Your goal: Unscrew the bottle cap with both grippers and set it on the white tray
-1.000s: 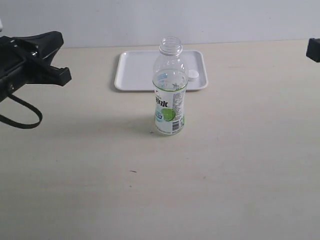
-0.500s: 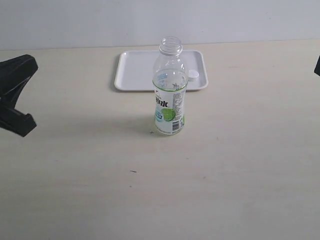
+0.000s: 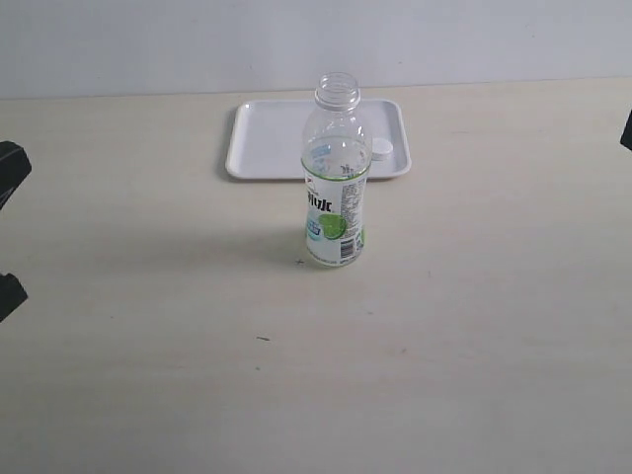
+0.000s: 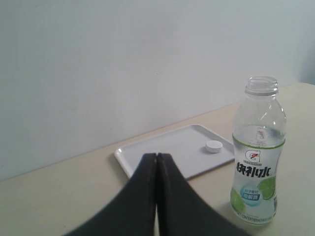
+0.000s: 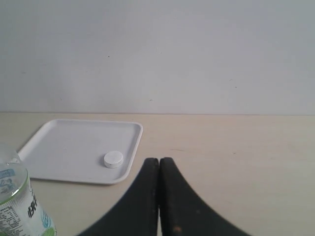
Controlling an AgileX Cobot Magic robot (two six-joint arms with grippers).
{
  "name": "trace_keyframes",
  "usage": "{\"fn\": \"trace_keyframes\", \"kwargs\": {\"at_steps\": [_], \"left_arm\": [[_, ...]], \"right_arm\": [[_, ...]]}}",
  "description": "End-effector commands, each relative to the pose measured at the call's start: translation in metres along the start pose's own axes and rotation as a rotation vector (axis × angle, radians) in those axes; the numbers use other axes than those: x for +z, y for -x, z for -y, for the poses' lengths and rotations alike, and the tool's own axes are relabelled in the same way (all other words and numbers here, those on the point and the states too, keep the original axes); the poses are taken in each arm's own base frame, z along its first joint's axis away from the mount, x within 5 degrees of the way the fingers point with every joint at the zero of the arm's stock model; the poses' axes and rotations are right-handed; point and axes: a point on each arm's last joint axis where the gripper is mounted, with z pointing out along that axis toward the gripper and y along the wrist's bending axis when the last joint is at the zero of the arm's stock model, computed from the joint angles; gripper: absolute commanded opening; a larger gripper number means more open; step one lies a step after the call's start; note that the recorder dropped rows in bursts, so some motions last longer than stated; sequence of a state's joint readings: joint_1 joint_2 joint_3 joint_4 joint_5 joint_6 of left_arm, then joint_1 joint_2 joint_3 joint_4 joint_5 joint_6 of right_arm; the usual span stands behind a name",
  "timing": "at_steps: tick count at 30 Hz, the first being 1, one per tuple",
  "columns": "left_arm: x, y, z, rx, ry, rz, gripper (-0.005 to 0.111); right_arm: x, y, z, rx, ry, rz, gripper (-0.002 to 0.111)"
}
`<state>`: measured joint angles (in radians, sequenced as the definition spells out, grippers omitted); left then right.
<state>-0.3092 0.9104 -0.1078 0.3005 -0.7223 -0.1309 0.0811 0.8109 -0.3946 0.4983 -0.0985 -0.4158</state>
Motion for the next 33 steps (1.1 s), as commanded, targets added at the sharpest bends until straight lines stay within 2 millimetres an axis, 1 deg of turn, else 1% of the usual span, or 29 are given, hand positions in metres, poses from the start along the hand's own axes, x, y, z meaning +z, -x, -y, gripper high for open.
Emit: {"fn": "trace_keyframes", "kwargs": {"at_steps": [1, 8, 11, 14, 17, 21, 25, 29, 33], "left_arm": [[-0.001, -0.001, 0.000, -0.006, 0.000, -0.006, 0.000], [-0.001, -0.001, 0.000, -0.006, 0.000, -0.006, 0.000], [-0.004, -0.004, -0.003, 0.001, 0.029, -0.063, 0.000], [-0.016, -0.007, -0.011, -0.101, 0.121, -0.140, 0.000], [-0.034, -0.009, -0.019, -0.166, 0.241, -0.209, 0.000], [-0.059, -0.011, -0.025, -0.203, 0.389, -0.262, 0.000], [-0.081, -0.014, -0.025, -0.225, 0.482, -0.307, 0.000], [-0.095, -0.016, -0.022, -0.236, 0.521, -0.301, 0.000], [-0.104, -0.016, -0.018, -0.221, 0.524, -0.204, 0.000]], "right_arm": [[-0.001, 0.000, 0.000, -0.001, -0.001, 0.008, 0.000], [-0.001, 0.000, 0.000, -0.001, -0.001, 0.008, 0.000], [-0.001, 0.000, 0.000, -0.001, -0.001, 0.008, 0.000], [-0.001, 0.000, 0.000, -0.001, -0.001, 0.008, 0.000], [-0.001, 0.000, 0.000, -0.001, -0.001, 0.008, 0.000], [-0.001, 0.000, 0.000, -0.001, -0.001, 0.007, 0.000], [-0.001, 0.000, 0.000, -0.001, 0.000, 0.006, 0.000], [-0.001, 0.000, 0.000, -0.001, 0.000, 0.006, 0.000], [-0.001, 0.000, 0.000, -0.001, 0.000, 0.006, 0.000]]}}
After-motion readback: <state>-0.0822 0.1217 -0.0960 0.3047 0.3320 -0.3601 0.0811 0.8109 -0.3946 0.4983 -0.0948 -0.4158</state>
